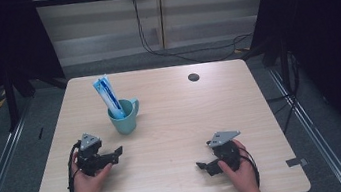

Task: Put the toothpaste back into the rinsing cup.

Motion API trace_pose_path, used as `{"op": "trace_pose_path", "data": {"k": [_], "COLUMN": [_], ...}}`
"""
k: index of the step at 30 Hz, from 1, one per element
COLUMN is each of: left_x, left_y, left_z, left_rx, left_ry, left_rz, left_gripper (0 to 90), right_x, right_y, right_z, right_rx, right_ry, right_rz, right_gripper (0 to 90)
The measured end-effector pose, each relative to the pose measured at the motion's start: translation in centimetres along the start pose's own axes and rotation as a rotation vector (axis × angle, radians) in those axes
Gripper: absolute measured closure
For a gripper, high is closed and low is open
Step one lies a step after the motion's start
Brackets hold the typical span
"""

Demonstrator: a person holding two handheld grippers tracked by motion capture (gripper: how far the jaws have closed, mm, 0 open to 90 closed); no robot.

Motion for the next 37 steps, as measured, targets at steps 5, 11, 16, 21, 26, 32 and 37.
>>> {"op": "trace_pose_path", "data": {"k": [5,11,16,21,26,32,37], "left_x": [0.7,1.2,1.7,1.8,2.0,2.2,2.2], "left_y": [-0.1,-0.2,-0.3,-0.3,-0.3,-0.5,-0.5], "left_z": [0.2,0.2,0.6,0.6,0.5,0.3,0.3], "left_rx": [-0.002,-0.013,-0.027,-0.027,-0.030,-0.026,-0.025], "left_ry": [-0.013,-0.028,-0.045,-0.050,-0.080,-0.092,-0.096], "left_rz": [0.025,0.045,0.064,0.070,0.094,0.110,0.114], "left_gripper": [15.2,15.1,14.8,14.8,14.8,13.8,13.0], "right_x": [0.0,0.0,0.0,0.0,0.0,0.0,0.0], "right_y": [0.0,0.0,0.0,0.0,0.0,0.0,0.0], "right_z": [0.0,0.0,0.0,0.0,0.0,0.0,0.0], "right_rx": [0.000,0.000,0.000,0.000,0.000,0.000,0.002], "right_ry": [0.000,0.000,0.000,0.000,0.000,0.000,0.002], "right_rz": [0.000,0.000,0.000,0.000,0.000,0.000,-0.001], "right_gripper": [12.8,12.8,12.8,12.8,12.7,12.8,13.0]}}
Point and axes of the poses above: each handheld gripper's, and its own axes: y roughly backward along the jaws, x roughly out of its underside, z roughly to its left, the point moved 8 cm from there along -y, roughly forward along the jaws, and after that the axes turned 12 degrees about -z, right-handed, at the moved point
